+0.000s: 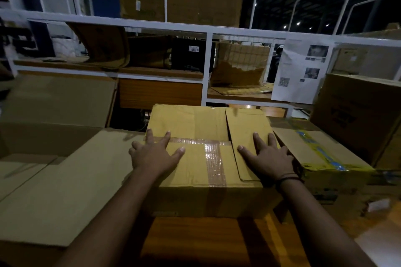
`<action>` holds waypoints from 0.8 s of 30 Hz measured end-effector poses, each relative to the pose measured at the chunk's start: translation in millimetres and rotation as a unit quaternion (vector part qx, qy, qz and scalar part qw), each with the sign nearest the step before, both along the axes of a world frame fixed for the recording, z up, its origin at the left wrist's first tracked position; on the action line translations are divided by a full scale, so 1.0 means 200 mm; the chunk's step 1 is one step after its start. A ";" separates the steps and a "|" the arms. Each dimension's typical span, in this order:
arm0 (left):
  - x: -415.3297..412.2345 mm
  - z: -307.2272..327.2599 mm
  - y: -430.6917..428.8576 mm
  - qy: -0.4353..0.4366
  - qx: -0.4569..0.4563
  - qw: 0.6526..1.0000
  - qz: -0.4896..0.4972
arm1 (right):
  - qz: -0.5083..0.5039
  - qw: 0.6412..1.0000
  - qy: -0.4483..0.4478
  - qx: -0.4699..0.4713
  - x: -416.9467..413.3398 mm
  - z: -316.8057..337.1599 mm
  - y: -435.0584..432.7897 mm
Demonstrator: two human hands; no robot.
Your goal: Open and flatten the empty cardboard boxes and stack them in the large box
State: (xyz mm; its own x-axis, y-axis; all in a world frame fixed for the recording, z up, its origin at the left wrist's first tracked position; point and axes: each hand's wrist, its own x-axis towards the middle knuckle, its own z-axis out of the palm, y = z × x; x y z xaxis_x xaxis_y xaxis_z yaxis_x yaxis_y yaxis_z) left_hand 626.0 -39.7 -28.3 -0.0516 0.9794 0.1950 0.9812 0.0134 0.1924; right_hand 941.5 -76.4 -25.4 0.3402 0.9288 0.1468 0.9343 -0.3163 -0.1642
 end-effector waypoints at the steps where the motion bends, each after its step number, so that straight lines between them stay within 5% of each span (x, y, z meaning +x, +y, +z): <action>1: -0.01 0.00 0.01 -0.009 -0.005 1.000 -0.004 | 0.002 1.000 0.000 -0.005 0.01 0.01 0.00; 8: -0.13 -0.11 0.05 -0.145 -0.055 0.988 -0.007 | 0.017 1.000 0.004 -0.026 0.02 0.00 0.03; 13: -0.21 -0.09 0.09 -0.314 -0.106 0.943 -0.024 | 0.027 0.998 0.021 -0.061 0.02 -0.01 0.10; 24: -0.34 -0.08 0.08 -0.374 -0.157 0.914 -0.014 | 0.055 0.994 0.013 -0.088 -0.03 0.01 0.11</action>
State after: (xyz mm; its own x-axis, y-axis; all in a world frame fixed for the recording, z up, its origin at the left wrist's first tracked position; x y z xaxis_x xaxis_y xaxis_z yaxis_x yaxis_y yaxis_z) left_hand 558.9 -23.2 -45.3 -0.0299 0.9839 -0.1764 0.5780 0.1610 0.8000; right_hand 936.1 -54.1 -23.4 0.2359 0.9713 -0.0297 0.9613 -0.2377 -0.1395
